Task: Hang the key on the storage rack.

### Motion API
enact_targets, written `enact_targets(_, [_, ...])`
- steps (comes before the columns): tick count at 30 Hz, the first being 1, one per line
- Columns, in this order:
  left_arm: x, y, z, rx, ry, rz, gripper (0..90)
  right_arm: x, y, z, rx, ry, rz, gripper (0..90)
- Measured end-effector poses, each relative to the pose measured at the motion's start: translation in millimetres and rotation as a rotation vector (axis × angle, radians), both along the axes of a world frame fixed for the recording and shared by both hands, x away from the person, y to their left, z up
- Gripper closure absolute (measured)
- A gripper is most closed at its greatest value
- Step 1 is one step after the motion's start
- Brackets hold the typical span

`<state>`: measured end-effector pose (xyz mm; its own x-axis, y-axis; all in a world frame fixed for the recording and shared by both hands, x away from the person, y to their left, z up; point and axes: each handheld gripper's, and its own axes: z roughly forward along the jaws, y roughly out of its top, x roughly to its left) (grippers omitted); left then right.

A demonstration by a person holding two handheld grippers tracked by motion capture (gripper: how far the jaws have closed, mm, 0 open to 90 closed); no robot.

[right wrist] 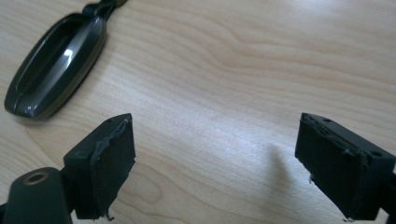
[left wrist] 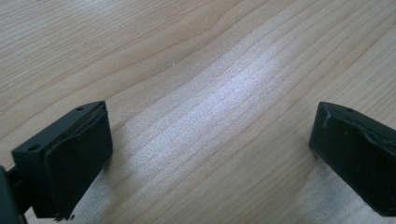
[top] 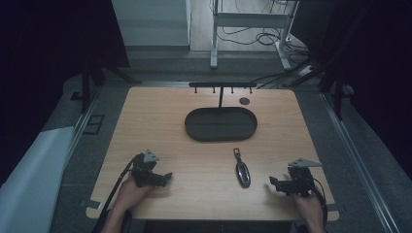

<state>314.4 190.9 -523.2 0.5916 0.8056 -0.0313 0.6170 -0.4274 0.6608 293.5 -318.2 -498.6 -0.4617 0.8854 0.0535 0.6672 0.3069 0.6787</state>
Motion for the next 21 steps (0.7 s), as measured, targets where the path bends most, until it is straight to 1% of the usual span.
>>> enact_targets(3, [0.0, 0.0, 0.0, 0.000, 0.000, 0.000, 0.0, 0.9, 2.0, -1.5, -0.006, 0.008, 0.015, 10.9])
enact_targets(5, [-0.1, 0.0, 0.0, 0.000, 0.000, 0.000, 0.0, 1.2, 2.8, -1.7, -0.010, 0.010, 0.015, 10.7])
enact_targets(8, [-0.1, 0.0, 0.0, 0.000, 0.000, 0.000, 0.0, 2.4, 2.4, -4.4, -0.009, 0.032, 0.015, 10.1])
enact_targets(10, [-0.1, 0.0, 0.0, 0.000, 0.000, 0.000, 0.0, 2.5, 2.1, -4.9, -0.008, 0.035, 0.013, 10.1])
enact_targets(14, [-0.2, 0.0, 0.0, -0.001, 0.000, 0.001, 0.0, 2.4, 2.0, -4.1, -0.011, 0.026, 0.013, 10.1])
enact_targets(19, [-0.1, 0.0, 0.0, 0.000, 0.000, 0.001, 0.0, 2.2, 2.6, -3.9, -0.013, 0.029, 0.013, 10.1])
enact_targets(21, [-0.1, 0.0, 0.0, -0.001, 0.000, 0.001, 0.0, 2.0, 3.5, -3.1, -0.007, 0.031, 0.005, 9.8])
